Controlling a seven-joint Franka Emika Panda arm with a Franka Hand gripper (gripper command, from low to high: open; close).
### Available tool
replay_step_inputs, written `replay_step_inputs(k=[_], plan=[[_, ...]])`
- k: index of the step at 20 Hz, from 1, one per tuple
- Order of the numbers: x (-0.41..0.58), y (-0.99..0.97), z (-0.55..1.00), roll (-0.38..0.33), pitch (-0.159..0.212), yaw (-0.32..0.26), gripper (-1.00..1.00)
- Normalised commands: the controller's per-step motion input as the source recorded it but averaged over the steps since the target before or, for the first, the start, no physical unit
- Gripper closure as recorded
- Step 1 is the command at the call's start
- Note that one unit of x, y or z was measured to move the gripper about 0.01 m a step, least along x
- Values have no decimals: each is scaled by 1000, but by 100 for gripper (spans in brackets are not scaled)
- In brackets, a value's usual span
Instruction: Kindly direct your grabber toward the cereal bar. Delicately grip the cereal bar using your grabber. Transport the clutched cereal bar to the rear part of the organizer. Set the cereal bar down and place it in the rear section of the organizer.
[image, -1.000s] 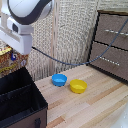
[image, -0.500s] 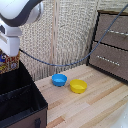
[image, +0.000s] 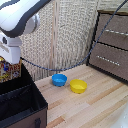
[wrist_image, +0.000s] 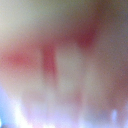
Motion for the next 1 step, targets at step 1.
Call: replay_step_inputs(k=[1], plan=[[237, -9, 51, 24, 132, -94, -100]])
